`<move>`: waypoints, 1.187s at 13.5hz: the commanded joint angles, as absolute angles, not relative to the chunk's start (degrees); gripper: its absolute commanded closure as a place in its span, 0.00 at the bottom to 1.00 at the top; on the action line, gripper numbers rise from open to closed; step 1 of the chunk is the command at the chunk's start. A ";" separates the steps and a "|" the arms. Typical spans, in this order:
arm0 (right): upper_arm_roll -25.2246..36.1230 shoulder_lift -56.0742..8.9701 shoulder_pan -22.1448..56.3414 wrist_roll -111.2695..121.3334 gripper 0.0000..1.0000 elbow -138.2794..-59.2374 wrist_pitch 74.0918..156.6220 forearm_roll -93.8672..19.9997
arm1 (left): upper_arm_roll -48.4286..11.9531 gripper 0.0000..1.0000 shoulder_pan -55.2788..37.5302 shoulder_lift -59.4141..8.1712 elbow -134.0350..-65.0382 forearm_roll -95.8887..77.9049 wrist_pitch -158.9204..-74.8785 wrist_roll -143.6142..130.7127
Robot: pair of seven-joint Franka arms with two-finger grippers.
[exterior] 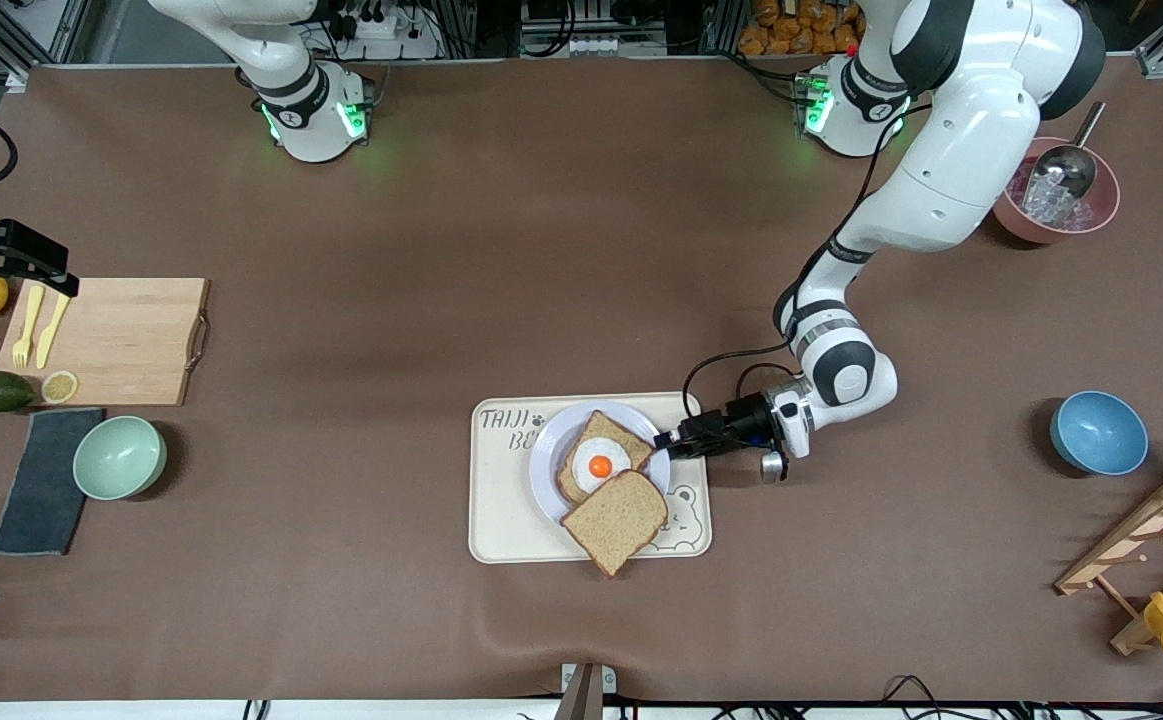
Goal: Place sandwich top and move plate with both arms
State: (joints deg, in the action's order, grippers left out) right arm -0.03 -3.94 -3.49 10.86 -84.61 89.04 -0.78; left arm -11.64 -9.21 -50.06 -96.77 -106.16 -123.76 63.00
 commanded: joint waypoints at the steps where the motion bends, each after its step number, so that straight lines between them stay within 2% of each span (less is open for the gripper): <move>1: -0.26 -4.39 -3.96 10.37 0.00 -84.11 89.12 -0.79 | -11.34 0.00 -8.44 -47.30 -99.22 -101.79 -124.72 58.37; 9: -0.18 -4.39 -4.13 10.37 0.00 -84.11 89.12 -0.79 | -10.81 0.00 -6.34 -36.92 -101.86 -84.05 -124.72 39.92; 16: -0.18 -4.39 -4.04 10.37 0.00 -84.11 89.65 -0.79 | -10.90 0.00 -1.76 -27.17 -100.55 -48.56 -123.06 16.64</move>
